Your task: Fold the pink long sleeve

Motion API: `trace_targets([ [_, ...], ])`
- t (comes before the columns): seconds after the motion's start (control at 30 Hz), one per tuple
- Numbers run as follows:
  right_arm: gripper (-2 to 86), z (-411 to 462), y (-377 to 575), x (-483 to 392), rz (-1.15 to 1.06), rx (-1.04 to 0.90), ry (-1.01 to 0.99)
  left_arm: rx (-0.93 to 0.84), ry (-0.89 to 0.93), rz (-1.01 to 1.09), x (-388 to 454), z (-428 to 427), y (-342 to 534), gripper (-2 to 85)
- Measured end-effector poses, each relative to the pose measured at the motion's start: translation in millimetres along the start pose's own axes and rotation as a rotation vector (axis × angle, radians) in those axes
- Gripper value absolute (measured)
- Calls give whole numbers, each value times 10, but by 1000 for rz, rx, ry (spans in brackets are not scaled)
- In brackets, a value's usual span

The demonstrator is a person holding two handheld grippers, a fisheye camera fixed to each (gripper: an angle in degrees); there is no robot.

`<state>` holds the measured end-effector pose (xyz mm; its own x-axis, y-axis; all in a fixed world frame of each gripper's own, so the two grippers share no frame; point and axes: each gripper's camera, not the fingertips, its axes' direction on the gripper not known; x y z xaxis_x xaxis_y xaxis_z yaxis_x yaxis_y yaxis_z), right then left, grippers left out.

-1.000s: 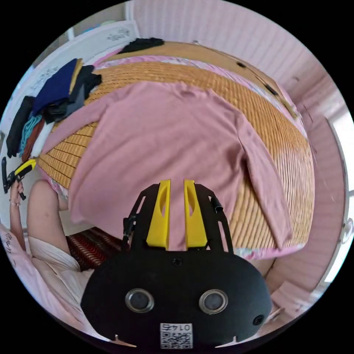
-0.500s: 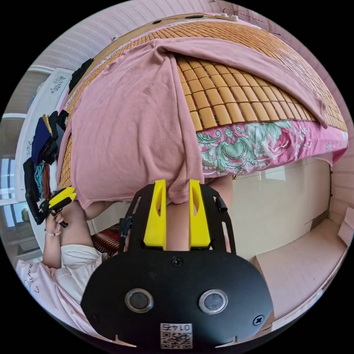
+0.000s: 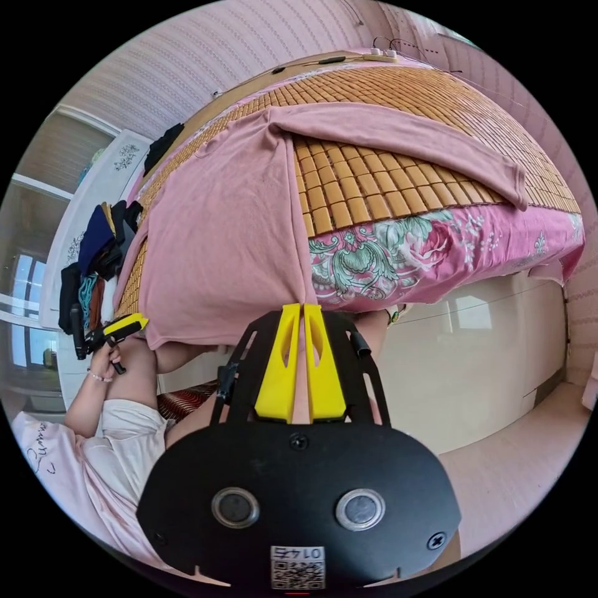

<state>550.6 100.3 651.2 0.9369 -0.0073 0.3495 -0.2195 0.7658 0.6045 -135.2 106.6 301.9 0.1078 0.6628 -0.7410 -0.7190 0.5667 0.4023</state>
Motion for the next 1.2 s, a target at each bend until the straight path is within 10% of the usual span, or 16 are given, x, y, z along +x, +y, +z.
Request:
trace_targets([
  [0.93, 31, -184, 69, 41, -31, -3, 6, -123, 2, 83, -175, 112, -42, 40],
  [1.2, 74, 570, -117, -209, -12, -277, 53, -134, 27, 85, -336, 89, 11, 39],
])
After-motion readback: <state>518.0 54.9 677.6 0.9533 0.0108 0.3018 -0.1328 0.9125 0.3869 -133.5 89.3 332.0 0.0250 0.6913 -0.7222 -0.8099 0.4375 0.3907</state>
